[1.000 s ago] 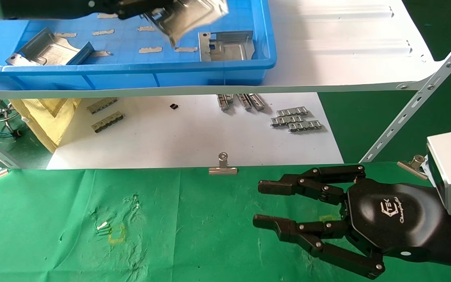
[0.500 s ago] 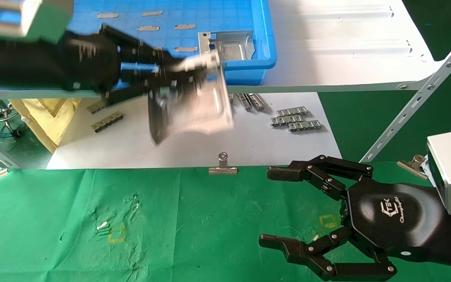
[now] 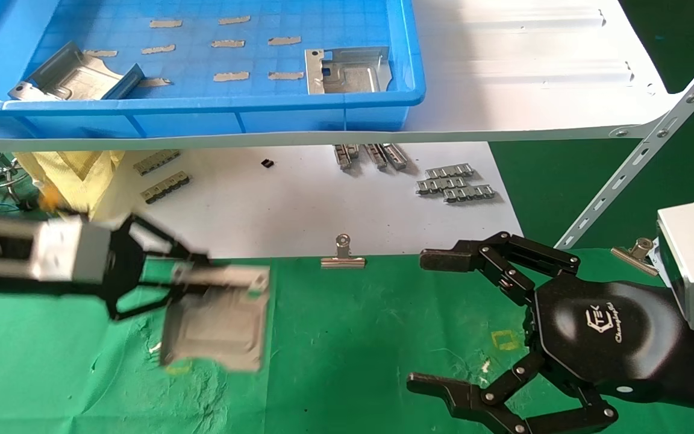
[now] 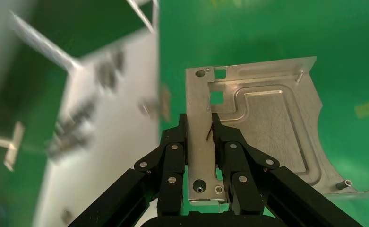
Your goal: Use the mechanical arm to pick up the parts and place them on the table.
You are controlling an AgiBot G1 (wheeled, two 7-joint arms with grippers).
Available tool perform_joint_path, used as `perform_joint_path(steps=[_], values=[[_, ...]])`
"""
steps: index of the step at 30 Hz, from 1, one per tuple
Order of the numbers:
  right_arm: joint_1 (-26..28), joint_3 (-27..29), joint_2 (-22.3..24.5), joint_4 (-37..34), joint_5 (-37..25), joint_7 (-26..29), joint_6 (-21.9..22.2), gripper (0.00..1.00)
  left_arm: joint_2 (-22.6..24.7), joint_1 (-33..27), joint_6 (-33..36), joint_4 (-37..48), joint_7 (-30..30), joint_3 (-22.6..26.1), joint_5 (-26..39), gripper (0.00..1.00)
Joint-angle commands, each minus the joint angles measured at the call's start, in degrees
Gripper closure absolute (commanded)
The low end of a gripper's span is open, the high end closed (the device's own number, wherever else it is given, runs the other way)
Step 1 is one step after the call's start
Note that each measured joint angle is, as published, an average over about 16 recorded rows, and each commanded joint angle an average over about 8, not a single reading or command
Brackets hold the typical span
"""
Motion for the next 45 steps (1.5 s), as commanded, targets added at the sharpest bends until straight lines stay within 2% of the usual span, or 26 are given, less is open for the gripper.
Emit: perform_joint_path(steps=[1, 6, 7, 14, 15, 20, 26, 31, 39, 45], values=[[0.0, 0.0, 0.0, 0.0, 0.0, 0.0, 0.0, 0.00, -0.1, 0.8, -0.3, 2.4, 3.0, 1.8, 1.4, 1.00], [0.0, 0.0, 0.0, 0.0, 0.0, 0.0, 0.0, 0.00, 1.5, 1.2, -1.8, 9.6, 7.3, 3.8, 4.3, 1.00], [0.0, 0.0, 0.0, 0.0, 0.0, 0.0, 0.0, 0.00, 1.9, 1.2, -2.0, 10.9, 8.0, 4.1, 4.7, 0.95], [0.0, 0.0, 0.0, 0.0, 0.0, 0.0, 0.0, 0.00, 5.1, 0.8, -4.4, 17.9, 11.7, 6.0, 8.0, 0.08], [0.0, 0.0, 0.0, 0.0, 0.0, 0.0, 0.0, 0.00, 5.5, 0.7, -4.8, 18.7, 12.2, 6.2, 8.5, 0.00], [0.0, 0.0, 0.0, 0.0, 0.0, 0.0, 0.0, 0.00, 7.1, -0.3, -5.3, 21.8, 13.8, 6.7, 9.4, 0.00], [0.0, 0.0, 0.0, 0.0, 0.0, 0.0, 0.0, 0.00, 7.4, -1.2, -1.2, 24.8, 12.7, 5.0, 6.4, 0.00], [0.0, 0.0, 0.0, 0.0, 0.0, 0.0, 0.0, 0.00, 6.3, 0.2, 1.6, 24.4, 8.1, 2.4, 0.5, 0.00], [0.0, 0.0, 0.0, 0.0, 0.0, 0.0, 0.0, 0.00, 3.2, 7.8, 2.4, 16.7, -3.3, -1.2, -12.6, 0.00], [0.0, 0.0, 0.0, 0.0, 0.0, 0.0, 0.0, 0.00, 2.6, 9.4, 2.5, 14.9, -4.4, -1.6, -15.0, 0.00]])
